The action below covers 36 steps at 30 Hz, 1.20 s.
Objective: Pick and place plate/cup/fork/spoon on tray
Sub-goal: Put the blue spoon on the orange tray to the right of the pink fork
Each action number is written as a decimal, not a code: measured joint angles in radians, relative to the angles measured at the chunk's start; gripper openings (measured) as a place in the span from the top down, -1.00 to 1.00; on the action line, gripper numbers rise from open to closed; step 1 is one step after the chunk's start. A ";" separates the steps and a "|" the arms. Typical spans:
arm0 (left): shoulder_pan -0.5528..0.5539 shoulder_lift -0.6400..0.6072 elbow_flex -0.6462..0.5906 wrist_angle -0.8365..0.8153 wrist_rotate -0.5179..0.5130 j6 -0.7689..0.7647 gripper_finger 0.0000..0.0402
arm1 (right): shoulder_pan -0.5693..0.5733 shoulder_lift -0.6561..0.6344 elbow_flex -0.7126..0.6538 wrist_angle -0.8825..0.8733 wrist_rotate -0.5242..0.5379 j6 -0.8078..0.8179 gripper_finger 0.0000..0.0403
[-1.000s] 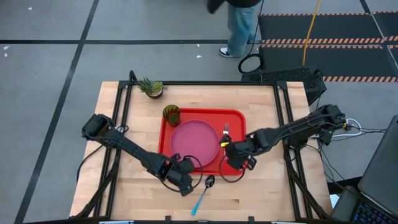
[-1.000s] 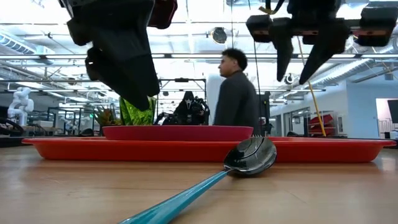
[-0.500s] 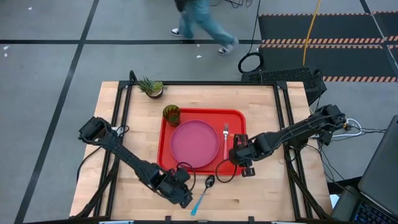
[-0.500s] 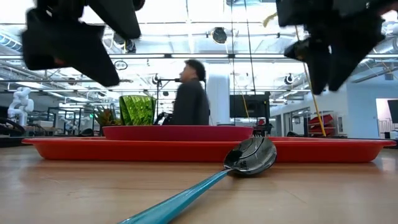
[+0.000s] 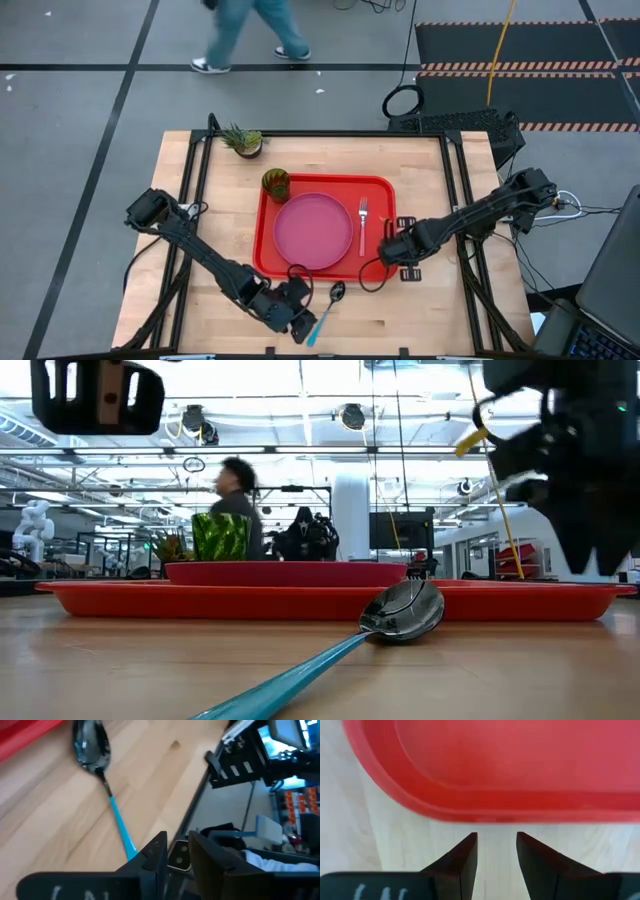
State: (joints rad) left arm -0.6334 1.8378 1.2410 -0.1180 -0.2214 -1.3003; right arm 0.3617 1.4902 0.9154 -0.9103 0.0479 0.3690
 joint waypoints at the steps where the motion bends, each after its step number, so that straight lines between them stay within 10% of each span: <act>1: 0.001 0.000 0.000 0.008 0.005 0.008 0.61 | 0.004 0.000 -0.014 0.000 -0.001 0.004 0.35; 12: 0.069 0.206 0.064 0.100 0.197 0.013 0.62 | 0.013 0.000 -0.059 -0.007 -0.026 -0.016 0.35; 24: 0.097 0.240 0.367 -0.457 0.111 0.031 0.62 | 0.013 0.000 -0.059 -0.009 -0.022 -0.079 0.35; 36: 0.081 0.328 0.472 -0.595 0.103 0.030 0.62 | 0.012 -0.061 -0.059 -0.080 0.137 -0.123 0.35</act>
State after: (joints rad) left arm -0.5522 2.1655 1.7133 -0.7131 -0.1182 -1.2703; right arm 0.3740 1.4293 0.8566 -0.9905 0.1850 0.2459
